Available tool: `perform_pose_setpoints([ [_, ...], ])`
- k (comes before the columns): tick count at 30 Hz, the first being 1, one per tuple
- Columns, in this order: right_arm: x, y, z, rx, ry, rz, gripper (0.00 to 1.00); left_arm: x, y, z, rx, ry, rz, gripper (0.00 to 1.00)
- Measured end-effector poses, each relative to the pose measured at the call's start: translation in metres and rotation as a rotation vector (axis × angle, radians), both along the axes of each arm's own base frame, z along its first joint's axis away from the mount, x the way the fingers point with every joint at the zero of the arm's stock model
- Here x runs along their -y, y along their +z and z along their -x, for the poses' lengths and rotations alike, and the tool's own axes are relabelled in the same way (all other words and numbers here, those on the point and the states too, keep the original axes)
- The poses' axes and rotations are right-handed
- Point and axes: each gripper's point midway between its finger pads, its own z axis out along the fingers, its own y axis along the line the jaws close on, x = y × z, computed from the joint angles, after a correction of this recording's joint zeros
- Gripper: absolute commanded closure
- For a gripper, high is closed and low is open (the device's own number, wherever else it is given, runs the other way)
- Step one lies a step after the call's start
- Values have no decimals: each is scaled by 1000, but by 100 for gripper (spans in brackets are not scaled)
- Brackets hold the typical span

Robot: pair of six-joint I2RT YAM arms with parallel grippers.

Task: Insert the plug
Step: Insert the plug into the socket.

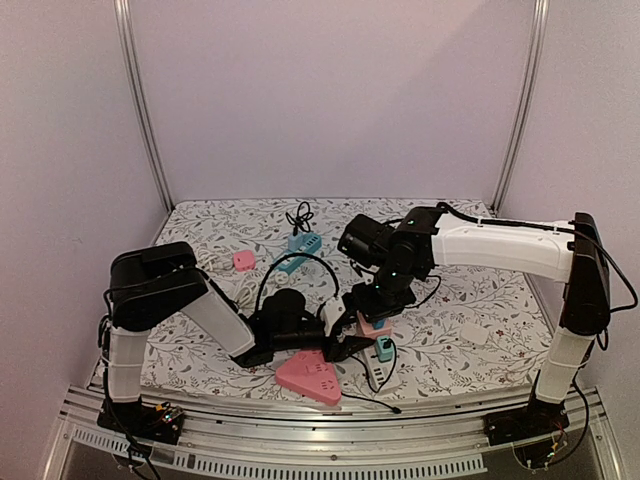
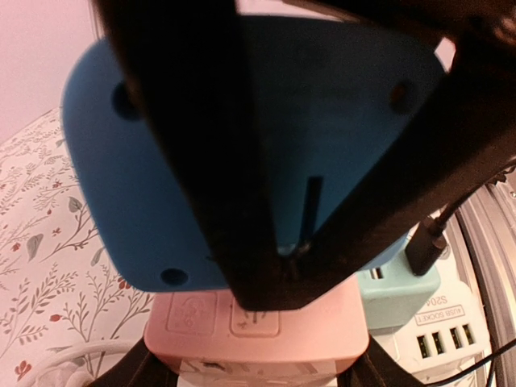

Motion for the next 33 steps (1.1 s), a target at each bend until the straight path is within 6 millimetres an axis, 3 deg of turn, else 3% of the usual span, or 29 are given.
perform_pose_setpoints([
  [10, 1, 1, 0, 1, 2, 3, 100, 0, 0, 0, 0, 0, 0, 97],
  [16, 1, 3, 0, 3, 7, 1, 100, 0, 0, 0, 1, 1, 0, 87],
  [24, 2, 5, -1, 8, 17, -8, 100, 0, 0, 0, 2, 4, 1, 91],
  [33, 2, 8, -2, -6, 21, -49, 100, 0, 0, 0, 2, 4, 1, 87],
])
